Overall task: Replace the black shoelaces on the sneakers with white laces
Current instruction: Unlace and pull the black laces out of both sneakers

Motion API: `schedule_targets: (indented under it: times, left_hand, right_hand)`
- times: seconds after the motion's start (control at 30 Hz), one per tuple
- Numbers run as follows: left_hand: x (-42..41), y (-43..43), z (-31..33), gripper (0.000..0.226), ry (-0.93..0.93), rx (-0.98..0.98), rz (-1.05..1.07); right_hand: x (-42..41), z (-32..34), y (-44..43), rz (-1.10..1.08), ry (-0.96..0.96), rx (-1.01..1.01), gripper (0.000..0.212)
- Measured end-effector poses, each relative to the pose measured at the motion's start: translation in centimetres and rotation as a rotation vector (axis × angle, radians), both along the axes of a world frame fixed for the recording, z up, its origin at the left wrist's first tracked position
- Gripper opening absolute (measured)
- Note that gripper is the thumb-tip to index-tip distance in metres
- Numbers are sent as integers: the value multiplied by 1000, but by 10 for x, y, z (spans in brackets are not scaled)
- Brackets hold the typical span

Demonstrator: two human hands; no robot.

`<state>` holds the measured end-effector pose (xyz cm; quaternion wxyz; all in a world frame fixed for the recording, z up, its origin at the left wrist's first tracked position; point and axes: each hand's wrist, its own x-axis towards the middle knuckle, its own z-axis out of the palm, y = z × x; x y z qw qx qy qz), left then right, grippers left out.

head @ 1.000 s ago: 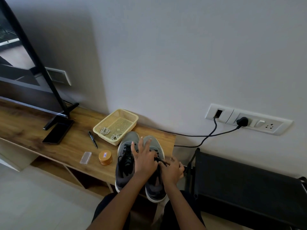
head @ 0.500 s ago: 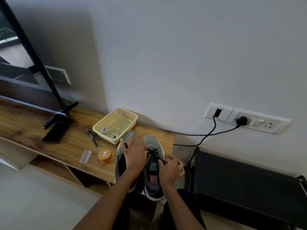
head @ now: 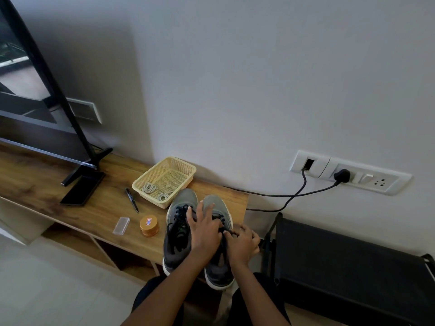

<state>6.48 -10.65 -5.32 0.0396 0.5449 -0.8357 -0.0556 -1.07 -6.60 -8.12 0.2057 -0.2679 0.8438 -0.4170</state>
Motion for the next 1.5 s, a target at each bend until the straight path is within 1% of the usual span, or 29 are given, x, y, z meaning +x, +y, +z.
schedule_targets:
  times: [0.07, 0.13, 0.27, 0.33, 0.4, 0.57, 0.67, 0.73, 0.77, 0.83, 0.9, 0.97, 1.07, 1.17, 1.2, 1.27, 1.3, 1.33, 1.37, 1.43, 1.5]
  left_hand:
    - [-4, -1, -4, 22, -17, 28, 14]
    - [-6, -4, -5, 21, -13, 17, 26]
    - [-3, -9, -3, 21, -9, -21, 29]
    - [2, -11, -3, 22, 9, -42, 84]
    - [11, -16, -4, 22, 63, -46, 159]
    - [41, -38, -8, 12, 324, -25, 338]
    - [67, -44, 0, 13, 474, -25, 541]
    - [85, -50, 8, 16, 514, -13, 697]
    - [93, -54, 9, 17, 491, -16, 716]
    - [102, -61, 7, 16, 459, -1, 629]
    - [99, -61, 3, 10, 475, 22, 531]
    - [89, -52, 5, 8, 488, 27, 503]
    - [77, -35, 11, 12, 492, 44, 478]
    - [73, -18, 12, 4, 448, 45, 459]
    - [72, -12, 13, 10, 439, 47, 467]
    - [69, 5, 13, 36, 449, 30, 474]
    - [67, 15, 13, 45, 465, 1, 459]
    - [64, 25, 11, 48, 490, -25, 418]
    - [61, 33, 8, 45, 528, -23, 357]
    - [55, 45, 2, 29, 583, 86, 274]
    - [47, 49, 0, 21, 545, 176, 263]
  right_hand:
    - [0, 2, 0, 22, 44, 14, 27]
    - [-1, 3, 1, 36, 107, 22, 24]
    - [4, 1, 0, 37, 252, 32, 30]
    - [6, -4, -2, 59, 310, 80, 35]
    - [6, -8, -2, 63, 342, 73, 35]
    - [7, -2, 1, -1, 282, -29, 30]
    - [6, -1, 2, 17, 275, -10, 28]
    - [0, -1, 3, 22, 251, 14, 28]
    - [-3, 0, 4, 27, 239, 10, 28]
    - [-5, 0, 4, 48, 221, -1, 30]
    - [-2, 0, 5, 65, 195, -6, 34]
    - [1, -1, 5, 64, 179, -13, 32]
    - [-2, -2, 5, 80, 179, -4, 26]
    - [-7, -6, 4, 153, 173, 27, 22]
    - [-9, -7, 4, 180, 169, 34, 23]
    - [-12, -9, 5, 230, 165, 41, 26]
    - [-14, -9, 5, 245, 155, 37, 27]
    - [-15, -8, 5, 253, 139, 24, 28]
    - [-16, -6, 5, 258, 126, 3, 29]
    - [-16, -1, 3, 276, 136, -47, 26]
    - [-16, 4, -1, 320, 182, -91, 20]
